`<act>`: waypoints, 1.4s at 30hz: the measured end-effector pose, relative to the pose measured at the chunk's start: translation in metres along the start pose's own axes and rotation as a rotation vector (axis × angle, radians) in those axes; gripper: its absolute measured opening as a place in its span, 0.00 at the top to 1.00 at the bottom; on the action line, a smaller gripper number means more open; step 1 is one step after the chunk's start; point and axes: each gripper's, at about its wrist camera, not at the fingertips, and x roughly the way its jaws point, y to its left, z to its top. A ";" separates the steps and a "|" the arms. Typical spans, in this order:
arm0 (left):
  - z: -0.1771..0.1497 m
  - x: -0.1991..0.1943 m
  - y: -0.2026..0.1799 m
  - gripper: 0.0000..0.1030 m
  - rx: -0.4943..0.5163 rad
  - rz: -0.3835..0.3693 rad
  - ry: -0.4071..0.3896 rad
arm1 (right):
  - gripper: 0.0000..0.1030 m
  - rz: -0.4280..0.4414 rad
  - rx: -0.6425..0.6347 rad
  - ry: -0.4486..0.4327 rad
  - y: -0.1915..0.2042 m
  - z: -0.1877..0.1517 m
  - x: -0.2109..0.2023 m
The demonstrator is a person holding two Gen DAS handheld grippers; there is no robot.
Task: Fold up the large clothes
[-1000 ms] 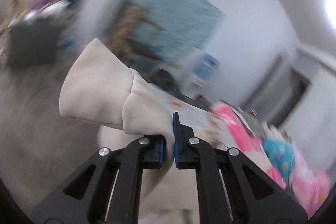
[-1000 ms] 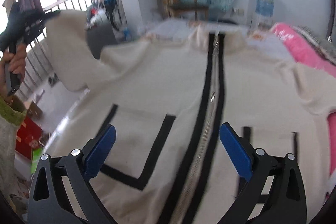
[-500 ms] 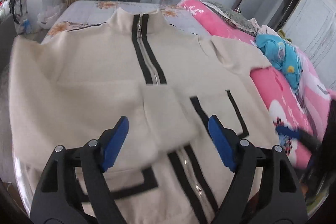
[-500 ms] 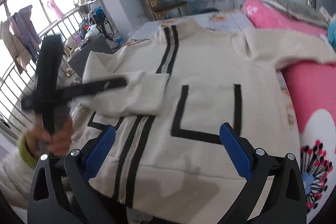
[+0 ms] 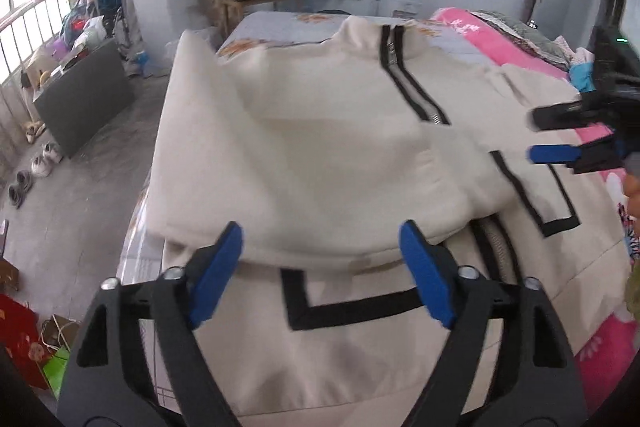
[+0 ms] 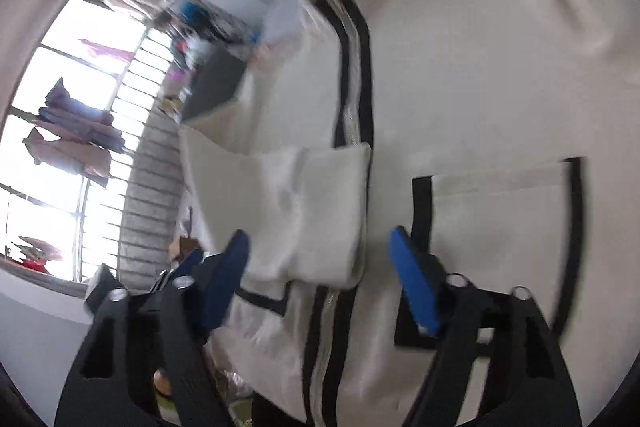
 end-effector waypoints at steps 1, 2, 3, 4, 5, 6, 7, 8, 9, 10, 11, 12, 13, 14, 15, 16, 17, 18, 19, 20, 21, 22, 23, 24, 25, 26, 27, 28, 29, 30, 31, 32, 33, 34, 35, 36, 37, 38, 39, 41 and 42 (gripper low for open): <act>-0.003 0.002 0.005 0.37 -0.012 0.017 -0.003 | 0.46 -0.020 0.012 0.021 -0.003 0.005 0.012; -0.006 0.005 0.009 0.41 -0.025 0.030 -0.006 | 0.50 -0.047 0.020 0.042 -0.006 0.010 0.025; -0.009 0.007 0.017 0.45 -0.051 0.041 -0.013 | 0.53 -0.058 0.017 0.053 -0.007 0.011 0.032; -0.011 0.008 0.023 0.46 -0.068 0.038 -0.020 | 0.56 -0.079 0.008 0.068 -0.005 0.012 0.040; -0.014 0.009 0.029 0.48 -0.088 0.029 -0.025 | 0.59 -0.095 -0.007 0.074 -0.003 0.012 0.045; -0.017 0.010 0.036 0.51 -0.111 0.021 -0.023 | 0.61 -0.110 -0.028 0.070 0.001 0.010 0.046; -0.019 0.013 0.041 0.52 -0.128 0.004 -0.023 | 0.69 -0.146 -0.068 0.076 0.008 0.009 0.048; -0.020 0.015 0.044 0.52 -0.138 -0.008 -0.025 | 0.77 -0.185 -0.108 0.083 0.014 0.006 0.051; -0.022 0.016 0.049 0.52 -0.158 -0.025 -0.033 | 0.82 -0.214 -0.133 0.086 0.018 0.006 0.053; -0.024 0.015 0.053 0.52 -0.171 -0.035 -0.039 | 0.90 -0.262 -0.169 0.081 0.023 0.004 0.056; -0.025 0.017 0.055 0.52 -0.185 -0.042 -0.045 | 0.95 -0.312 -0.221 0.068 0.032 0.001 0.056; -0.026 0.018 0.058 0.52 -0.197 -0.049 -0.050 | 0.95 -0.339 -0.253 0.055 0.039 0.000 0.056; -0.028 0.017 0.060 0.52 -0.209 -0.061 -0.058 | 0.95 -0.358 -0.278 0.039 0.046 0.000 0.053; -0.029 0.018 0.061 0.52 -0.214 -0.068 -0.062 | 0.96 -0.374 -0.316 0.007 0.058 0.002 0.048; -0.030 0.018 0.063 0.52 -0.221 -0.077 -0.065 | 0.96 -0.377 -0.342 -0.023 0.068 0.004 0.041; -0.031 0.019 0.064 0.52 -0.225 -0.082 -0.064 | 0.96 -0.377 -0.368 -0.065 0.078 0.010 0.030; -0.032 0.021 0.065 0.52 -0.227 -0.082 -0.057 | 0.96 -0.370 -0.388 -0.128 0.092 0.020 0.015; -0.031 0.022 0.064 0.53 -0.224 -0.079 -0.055 | 0.97 -0.363 -0.389 -0.172 0.099 0.028 0.002; -0.031 0.022 0.063 0.53 -0.215 -0.073 -0.055 | 0.97 -0.358 -0.386 -0.216 0.103 0.036 -0.011; -0.031 0.022 0.062 0.53 -0.206 -0.066 -0.053 | 0.97 -0.367 -0.379 -0.274 0.108 0.048 -0.028; -0.030 0.022 0.061 0.53 -0.202 -0.061 -0.050 | 0.97 -0.385 -0.375 -0.309 0.110 0.054 -0.039; -0.029 0.023 0.061 0.53 -0.203 -0.053 -0.048 | 0.97 -0.408 -0.367 -0.343 0.108 0.062 -0.050; -0.029 0.023 0.062 0.53 -0.210 -0.047 -0.046 | 0.97 -0.426 -0.354 -0.362 0.104 0.068 -0.056; -0.029 0.023 0.063 0.53 -0.217 -0.046 -0.046 | 0.97 -0.447 -0.331 -0.372 0.095 0.074 -0.062; -0.029 0.023 0.065 0.54 -0.229 -0.045 -0.047 | 0.97 -0.458 -0.308 -0.372 0.084 0.078 -0.066; -0.028 0.024 0.066 0.54 -0.238 -0.047 -0.048 | 0.97 -0.459 -0.280 -0.363 0.073 0.083 -0.066; -0.028 0.024 0.067 0.54 -0.241 -0.047 -0.048 | 0.97 -0.455 -0.267 -0.357 0.068 0.082 -0.069; -0.028 0.024 0.068 0.54 -0.247 -0.045 -0.047 | 0.97 -0.453 -0.255 -0.356 0.063 0.083 -0.070; -0.027 0.024 0.069 0.54 -0.249 -0.044 -0.046 | 0.97 -0.451 -0.249 -0.363 0.061 0.084 -0.072; -0.026 0.025 0.069 0.54 -0.249 -0.043 -0.045 | 0.97 -0.448 -0.250 -0.383 0.060 0.085 -0.077; -0.026 0.025 0.070 0.54 -0.249 -0.040 -0.044 | 0.97 -0.446 -0.251 -0.403 0.058 0.082 -0.084; -0.025 0.025 0.071 0.54 -0.251 -0.040 -0.044 | 0.97 -0.446 -0.253 -0.424 0.057 0.080 -0.093; -0.025 0.025 0.071 0.54 -0.252 -0.041 -0.044 | 0.97 -0.453 -0.250 -0.448 0.054 0.082 -0.100; -0.025 0.026 0.072 0.54 -0.254 -0.041 -0.043 | 0.97 -0.465 -0.242 -0.460 0.048 0.083 -0.103; -0.026 0.026 0.072 0.55 -0.256 -0.042 -0.044 | 0.97 -0.485 -0.232 -0.460 0.041 0.083 -0.102; -0.026 0.026 0.073 0.55 -0.260 -0.043 -0.045 | 0.97 -0.506 -0.219 -0.450 0.032 0.085 -0.098; -0.026 0.026 0.073 0.55 -0.260 -0.042 -0.046 | 0.97 -0.515 -0.205 -0.435 0.021 0.085 -0.098; -0.026 0.026 0.072 0.55 -0.259 -0.040 -0.048 | 0.97 -0.516 -0.185 -0.410 0.009 0.084 -0.094; -0.027 0.026 0.072 0.55 -0.258 -0.039 -0.049 | 0.97 -0.514 -0.159 -0.375 -0.004 0.084 -0.086; -0.028 0.026 0.071 0.55 -0.256 -0.038 -0.049 | 0.97 -0.496 -0.128 -0.351 -0.020 0.084 -0.077; -0.028 0.026 0.071 0.55 -0.256 -0.038 -0.049 | 0.97 -0.474 -0.123 -0.355 -0.024 0.084 -0.077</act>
